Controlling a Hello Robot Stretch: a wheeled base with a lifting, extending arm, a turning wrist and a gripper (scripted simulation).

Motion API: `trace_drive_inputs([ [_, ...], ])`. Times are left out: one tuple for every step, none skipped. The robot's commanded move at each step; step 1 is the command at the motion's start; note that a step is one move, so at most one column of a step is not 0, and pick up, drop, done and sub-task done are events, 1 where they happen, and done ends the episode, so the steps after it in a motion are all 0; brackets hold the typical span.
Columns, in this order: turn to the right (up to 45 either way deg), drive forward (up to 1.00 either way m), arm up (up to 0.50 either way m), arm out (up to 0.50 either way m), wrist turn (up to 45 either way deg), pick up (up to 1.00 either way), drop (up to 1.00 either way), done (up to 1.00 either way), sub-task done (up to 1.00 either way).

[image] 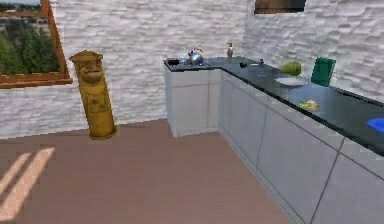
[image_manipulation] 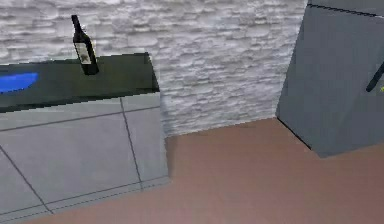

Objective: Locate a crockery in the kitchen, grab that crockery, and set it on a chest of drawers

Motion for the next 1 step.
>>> trace_drive_inputs([
  [24.0,0.00,0.00,0.00,0.0,0.00,0.00,0.00,0.00],
])
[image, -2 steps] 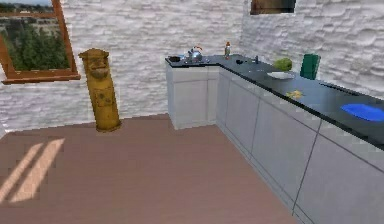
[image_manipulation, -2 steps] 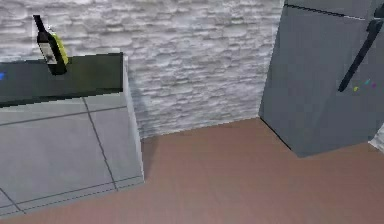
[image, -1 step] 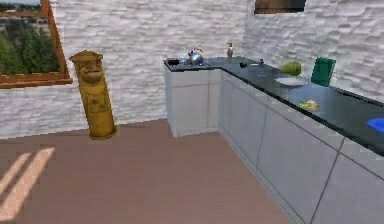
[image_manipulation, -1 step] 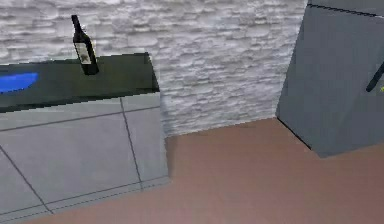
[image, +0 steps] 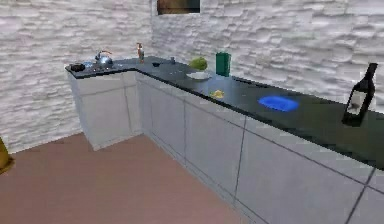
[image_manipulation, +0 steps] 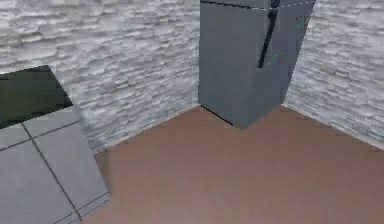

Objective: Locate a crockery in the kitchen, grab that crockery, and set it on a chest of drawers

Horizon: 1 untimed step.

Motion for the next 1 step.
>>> trace_drive_inputs([
  [0.0,0.75,0.00,0.00,0.0,0.00,0.00,0.00,0.00],
])
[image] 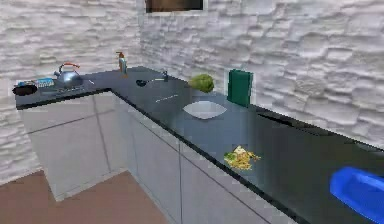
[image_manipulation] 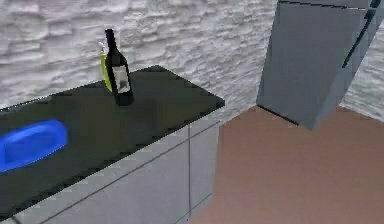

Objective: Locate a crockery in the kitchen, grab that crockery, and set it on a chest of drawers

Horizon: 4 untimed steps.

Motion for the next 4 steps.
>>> trace_drive_inputs([
  [-45.0,0.00,0.00,0.00,0.0,0.00,0.00,0.00,0.00],
  [-36.0,0.00,0.00,0.00,0.0,0.00,0.00,0.00,0.00],
  [45.0,0.00,0.00,0.00,0.0,0.00,0.00,0.00,0.00],
  [9.0,0.00,0.00,0.00,0.0,0.00,0.00,0.00,0.00],
])
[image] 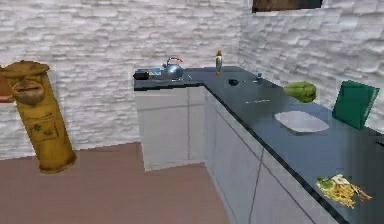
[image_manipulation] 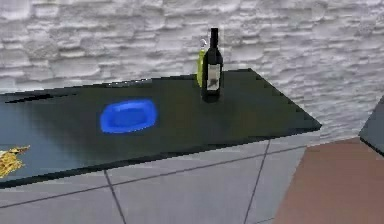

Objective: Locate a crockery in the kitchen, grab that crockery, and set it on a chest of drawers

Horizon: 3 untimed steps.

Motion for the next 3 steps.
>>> trace_drive_inputs([
  [0.0,0.55,0.00,0.00,0.0,0.00,0.00,0.00,0.00],
  [-30.0,0.00,0.00,0.00,0.0,0.00,0.00,0.00,0.00],
  [0.0,0.00,0.50,0.00,0.0,0.00,0.00,0.00,0.00],
])
